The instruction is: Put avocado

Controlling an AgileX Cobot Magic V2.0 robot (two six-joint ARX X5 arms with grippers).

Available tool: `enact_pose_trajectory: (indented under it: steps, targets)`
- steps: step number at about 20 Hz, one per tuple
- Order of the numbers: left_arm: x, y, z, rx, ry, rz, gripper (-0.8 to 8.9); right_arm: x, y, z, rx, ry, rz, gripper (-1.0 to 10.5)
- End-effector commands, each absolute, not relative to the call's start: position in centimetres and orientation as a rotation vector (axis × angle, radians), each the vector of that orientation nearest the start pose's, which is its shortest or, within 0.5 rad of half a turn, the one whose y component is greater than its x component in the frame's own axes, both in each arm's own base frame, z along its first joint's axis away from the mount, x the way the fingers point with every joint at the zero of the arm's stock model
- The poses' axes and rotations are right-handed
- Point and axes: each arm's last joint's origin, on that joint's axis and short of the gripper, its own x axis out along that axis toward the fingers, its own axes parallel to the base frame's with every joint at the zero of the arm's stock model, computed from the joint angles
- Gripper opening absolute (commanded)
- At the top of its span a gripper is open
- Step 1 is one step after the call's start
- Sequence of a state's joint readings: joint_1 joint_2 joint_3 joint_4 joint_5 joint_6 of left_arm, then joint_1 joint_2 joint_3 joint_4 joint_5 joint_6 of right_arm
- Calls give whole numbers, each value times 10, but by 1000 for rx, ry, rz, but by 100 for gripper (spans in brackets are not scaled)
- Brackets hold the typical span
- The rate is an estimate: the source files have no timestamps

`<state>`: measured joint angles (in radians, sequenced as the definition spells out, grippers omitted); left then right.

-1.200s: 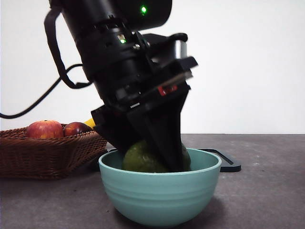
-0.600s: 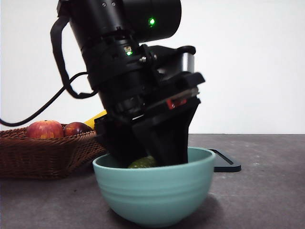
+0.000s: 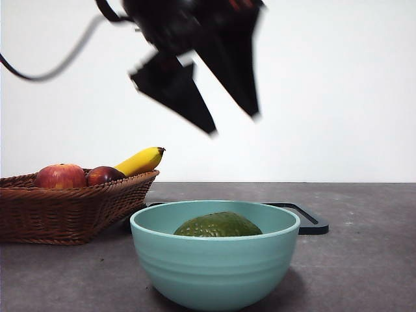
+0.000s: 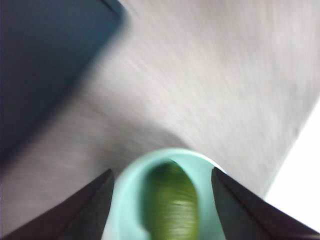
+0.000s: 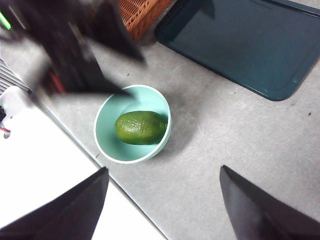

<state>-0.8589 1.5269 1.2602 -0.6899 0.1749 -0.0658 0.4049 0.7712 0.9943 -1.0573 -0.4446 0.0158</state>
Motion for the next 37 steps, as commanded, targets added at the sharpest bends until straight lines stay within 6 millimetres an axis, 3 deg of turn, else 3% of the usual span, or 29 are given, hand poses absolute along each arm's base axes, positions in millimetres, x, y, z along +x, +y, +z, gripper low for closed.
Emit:
enact_pose_trajectory:
  steps: [1, 4, 7, 9, 13, 16, 22, 31, 37]
  targets:
    - [211, -217, 313, 201, 871, -863, 315, 106, 60, 336, 36, 846, 795, 357]
    - [215, -174, 344, 115, 766, -767, 314, 106, 60, 336, 36, 846, 795, 357]
    - [206, -138, 361, 59, 715, -697, 314, 109, 61, 335, 36, 860, 793, 357]
    - [195, -121, 359, 42, 720, -676, 313, 113, 63, 333, 36, 881, 791, 357]
    - [165, -99, 330, 2, 770, -712, 312, 128, 69, 328, 37, 907, 788, 357]
    - [142, -90, 313, -18, 843, -798, 312, 141, 75, 322, 38, 936, 785, 357]
    - [115, -79, 309, 13, 945, -960, 311, 170, 95, 302, 20, 1028, 809, 357]
    - [113, -79, 308, 20, 954, -975, 311, 208, 154, 253, -105, 1123, 858, 356]
    - [113, -79, 308, 20, 954, -975, 311, 218, 182, 219, -206, 1181, 841, 356]
